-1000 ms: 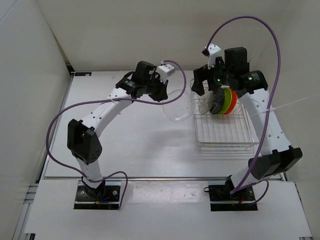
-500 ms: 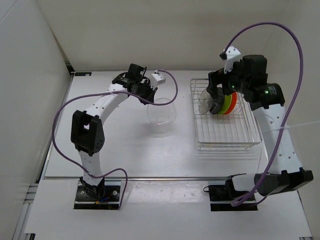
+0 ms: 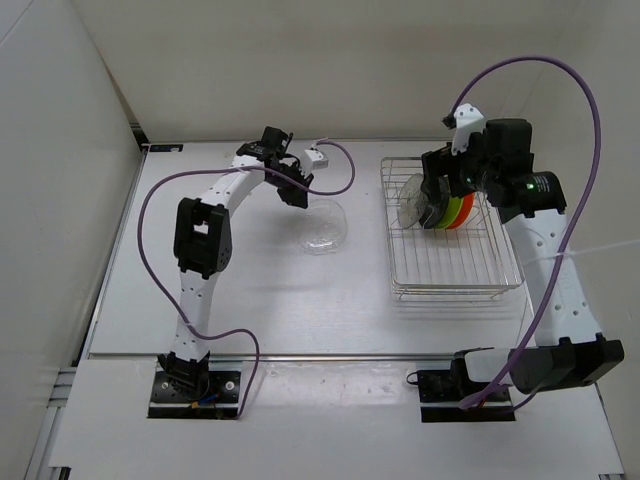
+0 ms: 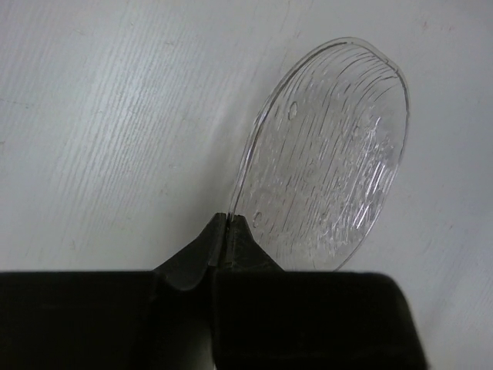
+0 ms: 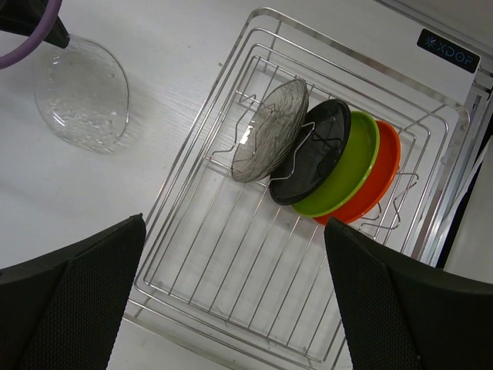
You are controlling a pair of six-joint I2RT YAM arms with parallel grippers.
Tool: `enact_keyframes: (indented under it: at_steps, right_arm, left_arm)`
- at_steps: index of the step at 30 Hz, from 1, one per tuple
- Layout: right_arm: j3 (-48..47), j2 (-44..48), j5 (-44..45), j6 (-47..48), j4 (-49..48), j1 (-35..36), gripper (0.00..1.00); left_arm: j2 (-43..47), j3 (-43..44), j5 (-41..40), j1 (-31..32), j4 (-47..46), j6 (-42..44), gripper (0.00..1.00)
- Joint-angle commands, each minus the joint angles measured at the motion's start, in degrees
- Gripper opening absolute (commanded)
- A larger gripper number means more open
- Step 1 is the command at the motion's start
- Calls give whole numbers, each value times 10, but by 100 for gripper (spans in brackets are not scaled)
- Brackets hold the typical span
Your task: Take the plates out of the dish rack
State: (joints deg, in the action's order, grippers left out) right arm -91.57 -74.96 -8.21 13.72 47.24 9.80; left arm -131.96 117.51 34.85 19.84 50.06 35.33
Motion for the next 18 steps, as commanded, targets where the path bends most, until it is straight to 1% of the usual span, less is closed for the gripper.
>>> enact_keyframes:
  at_steps: [1, 6, 12, 14, 17, 18]
  right_arm:
    - [10, 10, 5, 6, -23, -2, 100]
    - [28, 16, -1, 6, -34, -2, 100]
    - [45, 16, -7, 6, -34, -2, 100]
    - [50, 16, -7, 6, -39, -2, 100]
    - [50, 10, -7, 6, -39, -2, 100]
    - [50, 10, -7, 6, -39, -2, 100]
  left_arm:
    - [-7, 38, 44, 4, 25, 36, 11]
    - [-42, 61, 50, 4, 37, 50, 11]
    - [-62, 69, 31, 4, 32, 57, 11]
    - [-70, 85, 26, 4, 32, 63, 11]
    - [-82, 92, 21, 4, 27, 63, 13]
    - [-82, 92, 21, 4, 21, 56, 19]
